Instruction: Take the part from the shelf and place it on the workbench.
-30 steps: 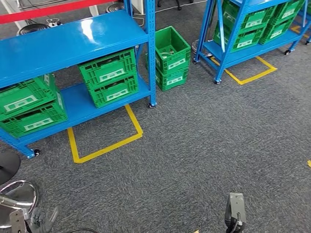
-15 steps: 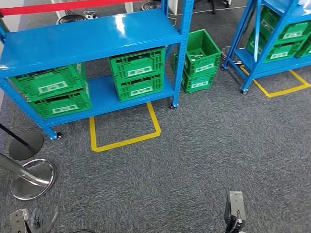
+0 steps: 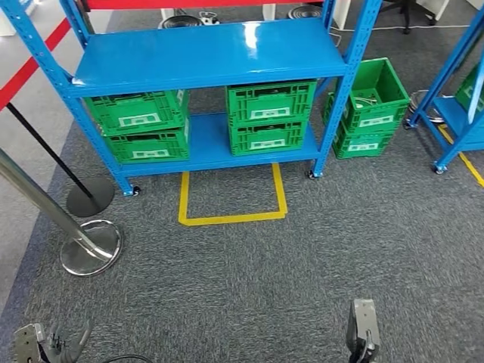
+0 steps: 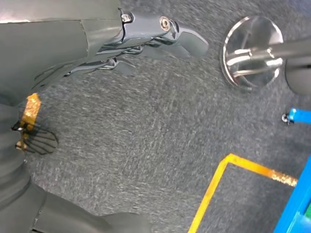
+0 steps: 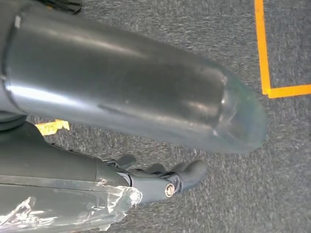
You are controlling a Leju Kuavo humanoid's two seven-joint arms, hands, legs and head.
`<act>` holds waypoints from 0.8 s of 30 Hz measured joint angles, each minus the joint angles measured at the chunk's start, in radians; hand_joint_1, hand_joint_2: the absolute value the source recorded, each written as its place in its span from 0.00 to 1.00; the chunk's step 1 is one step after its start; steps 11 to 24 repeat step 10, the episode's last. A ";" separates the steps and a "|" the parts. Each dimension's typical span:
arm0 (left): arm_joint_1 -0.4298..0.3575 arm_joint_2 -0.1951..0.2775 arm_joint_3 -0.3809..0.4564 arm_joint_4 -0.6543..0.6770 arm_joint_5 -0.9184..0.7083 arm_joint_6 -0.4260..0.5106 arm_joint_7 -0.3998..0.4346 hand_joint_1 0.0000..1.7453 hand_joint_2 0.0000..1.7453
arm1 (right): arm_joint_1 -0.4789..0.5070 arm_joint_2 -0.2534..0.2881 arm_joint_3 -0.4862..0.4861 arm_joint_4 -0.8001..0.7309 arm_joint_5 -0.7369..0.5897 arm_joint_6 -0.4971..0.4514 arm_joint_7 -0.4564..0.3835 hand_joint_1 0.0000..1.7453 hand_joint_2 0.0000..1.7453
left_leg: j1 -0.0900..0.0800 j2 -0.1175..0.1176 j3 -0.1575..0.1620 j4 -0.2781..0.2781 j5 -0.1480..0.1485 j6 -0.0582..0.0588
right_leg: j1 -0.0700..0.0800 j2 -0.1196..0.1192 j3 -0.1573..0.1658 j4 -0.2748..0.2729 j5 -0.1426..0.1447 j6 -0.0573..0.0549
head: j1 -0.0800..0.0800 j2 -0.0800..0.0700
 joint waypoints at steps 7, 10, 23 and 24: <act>-0.003 -0.002 0.000 0.001 -0.002 0.001 0.000 0.00 1.00 | 0.001 -0.003 0.006 0.000 -0.007 0.026 -0.001 0.00 0.00 | -0.004 0.128 -0.136 0.271 -0.130 -0.026 | 0.010 -0.106 0.003 -0.005 0.005 -0.036 | -0.009 0.000; 0.000 -0.002 0.000 0.002 -0.003 0.001 0.000 0.00 1.00 | 0.000 -0.004 0.007 0.000 -0.007 0.029 -0.001 0.00 0.00 | -0.004 0.134 -0.124 0.260 -0.099 -0.024 | 0.012 -0.143 0.006 -0.005 0.002 -0.037 | -0.010 0.000; 0.000 -0.002 0.000 0.002 -0.003 0.001 0.000 0.00 1.00 | 0.000 -0.004 0.007 0.000 -0.007 0.029 -0.001 0.00 0.00 | -0.004 0.134 -0.124 0.260 -0.099 -0.024 | 0.012 -0.143 0.006 -0.005 0.002 -0.037 | -0.010 0.000; 0.000 -0.002 0.000 0.002 -0.003 0.001 0.000 0.00 1.00 | 0.000 -0.004 0.007 0.000 -0.007 0.029 -0.001 0.00 0.00 | -0.004 0.134 -0.124 0.260 -0.099 -0.024 | 0.012 -0.143 0.006 -0.005 0.002 -0.037 | -0.010 0.000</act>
